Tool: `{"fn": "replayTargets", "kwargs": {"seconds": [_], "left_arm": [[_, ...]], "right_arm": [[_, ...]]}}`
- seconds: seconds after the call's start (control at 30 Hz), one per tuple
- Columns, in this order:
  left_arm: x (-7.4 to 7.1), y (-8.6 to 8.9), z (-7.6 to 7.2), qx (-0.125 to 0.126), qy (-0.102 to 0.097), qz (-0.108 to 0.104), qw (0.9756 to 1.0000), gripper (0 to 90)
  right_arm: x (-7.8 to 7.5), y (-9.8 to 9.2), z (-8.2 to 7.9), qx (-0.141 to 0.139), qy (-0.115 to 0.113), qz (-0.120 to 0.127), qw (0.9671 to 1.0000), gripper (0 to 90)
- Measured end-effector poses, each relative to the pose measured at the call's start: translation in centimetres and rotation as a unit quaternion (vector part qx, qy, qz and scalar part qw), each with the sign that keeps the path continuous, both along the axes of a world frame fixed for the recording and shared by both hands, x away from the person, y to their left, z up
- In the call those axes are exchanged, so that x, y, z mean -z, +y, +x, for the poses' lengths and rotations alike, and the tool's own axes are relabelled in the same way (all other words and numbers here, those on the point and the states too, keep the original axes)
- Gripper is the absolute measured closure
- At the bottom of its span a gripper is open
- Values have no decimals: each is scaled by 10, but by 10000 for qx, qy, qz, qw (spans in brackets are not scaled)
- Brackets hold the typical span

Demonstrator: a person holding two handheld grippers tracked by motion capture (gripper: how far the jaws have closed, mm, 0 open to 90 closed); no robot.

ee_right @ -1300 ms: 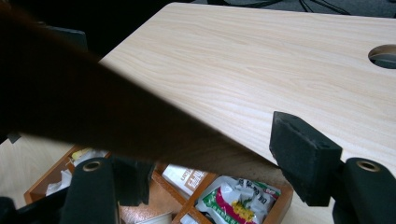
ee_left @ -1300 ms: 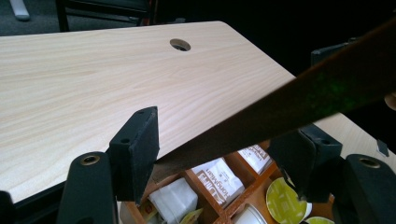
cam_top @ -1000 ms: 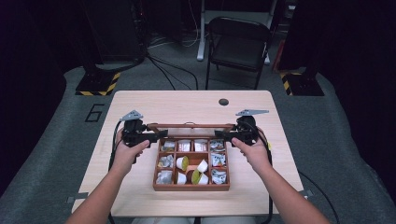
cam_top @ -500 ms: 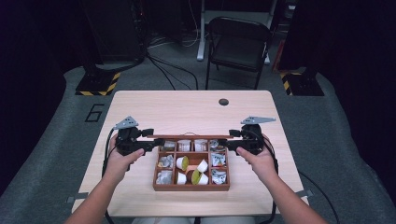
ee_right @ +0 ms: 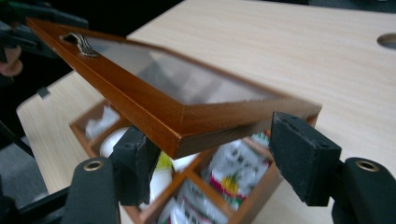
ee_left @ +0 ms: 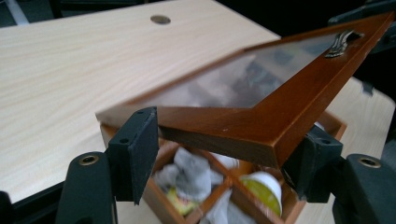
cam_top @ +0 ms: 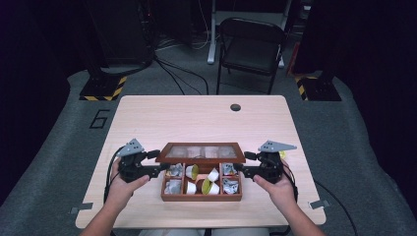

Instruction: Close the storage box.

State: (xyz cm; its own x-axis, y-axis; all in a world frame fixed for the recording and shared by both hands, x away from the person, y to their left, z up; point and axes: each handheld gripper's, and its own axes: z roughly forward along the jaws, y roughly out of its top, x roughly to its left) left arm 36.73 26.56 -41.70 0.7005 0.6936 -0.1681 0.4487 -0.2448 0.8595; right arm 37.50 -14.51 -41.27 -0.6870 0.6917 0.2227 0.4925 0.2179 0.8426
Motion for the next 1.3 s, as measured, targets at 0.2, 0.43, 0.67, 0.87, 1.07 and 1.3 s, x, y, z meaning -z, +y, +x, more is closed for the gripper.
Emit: {"fn": "replayTargets", "kwargs": {"seconds": [0.2,0.43,0.67,0.87,1.07,1.3], "left_arm": [[21,0,-17,-13,25,115,9999,330],[42,0,-27,43,191,251,9995,331],[57,-1,-33,117,392,409,9983,332],[65,-2,-38,241,536,613,9964,334],[71,-3,-44,384,699,815,9935,333],[67,10,-53,239,718,600,9953,327]], "right_arm": [[20,-5,-20,-21,-113,-153,9998,346],[38,-6,-31,-186,-87,-391,9990,346],[53,-6,-36,-296,117,-586,9978,345],[61,-4,-40,-398,236,-778,9959,346],[69,-4,-42,-510,444,-966,9930,347],[64,-13,-49,-481,345,-838,9947,341]]}}
